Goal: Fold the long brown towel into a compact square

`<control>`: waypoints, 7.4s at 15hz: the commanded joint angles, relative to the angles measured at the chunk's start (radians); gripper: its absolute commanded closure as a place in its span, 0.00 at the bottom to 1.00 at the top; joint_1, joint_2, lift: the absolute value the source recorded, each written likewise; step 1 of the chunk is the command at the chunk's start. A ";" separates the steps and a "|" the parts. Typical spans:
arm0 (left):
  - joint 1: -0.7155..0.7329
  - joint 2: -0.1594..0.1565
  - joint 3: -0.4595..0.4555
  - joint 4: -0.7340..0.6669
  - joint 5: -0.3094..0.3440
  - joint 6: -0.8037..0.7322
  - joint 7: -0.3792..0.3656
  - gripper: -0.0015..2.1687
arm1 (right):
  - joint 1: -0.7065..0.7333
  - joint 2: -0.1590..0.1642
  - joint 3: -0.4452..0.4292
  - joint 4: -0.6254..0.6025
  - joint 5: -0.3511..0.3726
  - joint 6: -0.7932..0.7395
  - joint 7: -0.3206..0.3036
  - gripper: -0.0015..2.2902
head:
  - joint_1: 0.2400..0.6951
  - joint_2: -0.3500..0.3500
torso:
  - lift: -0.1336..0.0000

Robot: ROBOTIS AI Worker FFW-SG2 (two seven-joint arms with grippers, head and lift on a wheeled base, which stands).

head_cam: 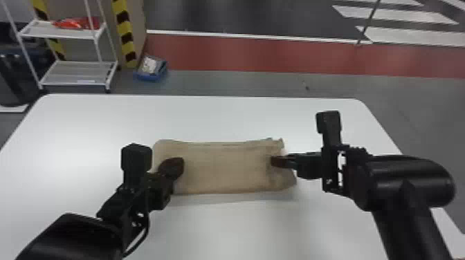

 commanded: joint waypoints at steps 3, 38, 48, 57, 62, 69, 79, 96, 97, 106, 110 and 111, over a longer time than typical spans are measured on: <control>-0.001 -0.001 -0.005 0.001 -0.009 0.008 -0.004 0.80 | -0.002 -0.003 -0.020 -0.002 -0.041 0.022 0.028 0.58 | 1.00 0.34 | 0.07; -0.054 -0.007 -0.017 0.163 0.000 -0.118 -0.133 0.80 | -0.139 0.028 -0.103 -0.163 -0.401 0.289 0.060 0.58 | 1.00 0.41 | 0.07; -0.054 -0.010 -0.045 0.154 0.011 -0.115 -0.132 0.80 | -0.146 0.097 0.060 -0.034 -0.343 0.182 0.001 0.57 | 1.00 0.49 | 0.07; -0.065 -0.012 -0.046 0.156 0.011 -0.118 -0.123 0.80 | -0.148 0.106 0.110 -0.020 -0.343 0.213 -0.030 0.57 | 1.00 0.53 | 0.07; -0.062 -0.013 -0.051 0.156 0.011 -0.121 -0.119 0.80 | -0.143 0.106 0.135 -0.008 -0.353 0.188 -0.045 0.23 | 1.00 0.54 | 0.07; -0.051 -0.012 -0.046 0.150 0.011 -0.127 -0.119 0.80 | 0.036 0.070 0.015 -0.194 -0.436 0.154 -0.019 0.05 | 1.00 0.54 | 0.07; -0.039 -0.012 -0.029 0.150 0.019 -0.148 -0.110 0.80 | 0.288 -0.019 -0.149 -0.295 -0.340 0.120 0.277 0.85 | 1.00 0.37 | 0.07; 0.210 0.030 0.061 -0.251 0.015 -0.066 -0.129 0.80 | -0.047 -0.004 -0.075 0.204 -0.228 -0.162 0.194 0.85 | 1.00 0.37 | 0.07; 0.225 0.030 0.076 -0.269 0.014 -0.066 -0.129 0.80 | -0.085 -0.004 -0.072 0.250 -0.211 -0.189 0.194 0.85 | 1.00 0.37 | 0.07; 0.190 0.033 0.101 -0.236 0.026 -0.096 -0.133 0.80 | -0.103 -0.018 -0.120 0.250 -0.220 -0.211 0.223 0.85 | 1.00 0.38 | 0.07; 0.179 0.033 0.112 -0.220 0.048 -0.148 -0.126 0.80 | 0.161 -0.009 -0.206 0.067 -0.232 -0.327 0.220 0.85 | 1.00 0.35 | 0.07; 0.173 0.033 0.112 -0.213 0.048 -0.148 -0.126 0.80 | 0.203 -0.006 -0.210 0.044 -0.235 -0.377 0.217 0.85 | 1.00 0.34 | 0.07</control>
